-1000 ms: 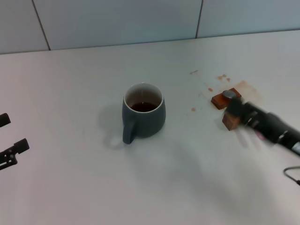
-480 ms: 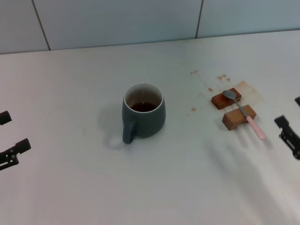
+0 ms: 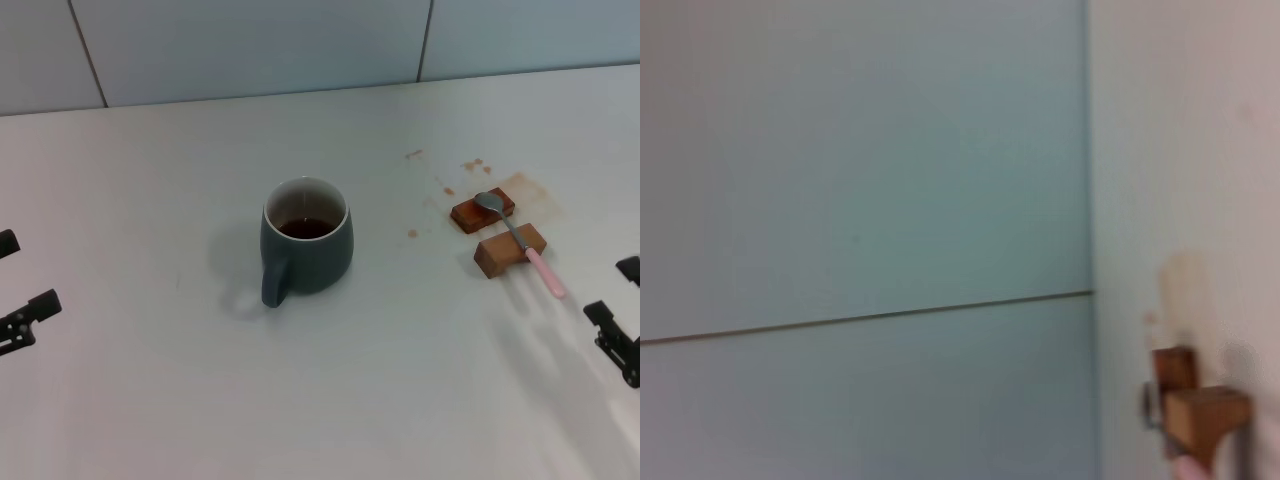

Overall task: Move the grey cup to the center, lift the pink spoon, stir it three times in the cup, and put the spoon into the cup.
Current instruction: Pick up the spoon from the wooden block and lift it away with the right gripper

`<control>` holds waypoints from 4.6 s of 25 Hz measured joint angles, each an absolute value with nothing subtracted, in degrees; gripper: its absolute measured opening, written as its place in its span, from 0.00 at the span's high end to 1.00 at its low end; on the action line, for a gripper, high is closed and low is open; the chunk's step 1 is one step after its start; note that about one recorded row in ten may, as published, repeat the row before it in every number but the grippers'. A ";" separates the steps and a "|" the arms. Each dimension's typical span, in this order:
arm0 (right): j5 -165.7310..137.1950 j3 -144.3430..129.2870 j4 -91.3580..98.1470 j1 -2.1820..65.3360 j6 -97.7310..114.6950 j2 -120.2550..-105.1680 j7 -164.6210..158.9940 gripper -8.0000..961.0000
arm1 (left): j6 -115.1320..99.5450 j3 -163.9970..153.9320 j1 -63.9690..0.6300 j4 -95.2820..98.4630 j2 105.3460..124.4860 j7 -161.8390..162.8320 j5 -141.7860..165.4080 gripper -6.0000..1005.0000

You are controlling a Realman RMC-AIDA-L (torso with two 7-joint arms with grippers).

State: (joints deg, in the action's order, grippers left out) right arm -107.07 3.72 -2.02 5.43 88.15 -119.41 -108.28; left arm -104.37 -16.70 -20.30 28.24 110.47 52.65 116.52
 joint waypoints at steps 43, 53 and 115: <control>-110.47 3.88 -1.67 14.15 76.80 -119.09 -108.75 0.15 | -102.02 -24.30 -19.89 28.16 110.98 52.63 115.26 0.16; -110.29 4.13 -1.67 14.33 76.80 -119.09 -108.79 0.15 | -100.99 -24.79 -20.39 28.30 110.94 52.74 117.86 0.16; -110.13 4.57 -1.85 15.91 75.37 -119.26 -109.07 0.15 | -93.22 -30.07 -27.15 27.69 113.81 55.56 117.27 0.16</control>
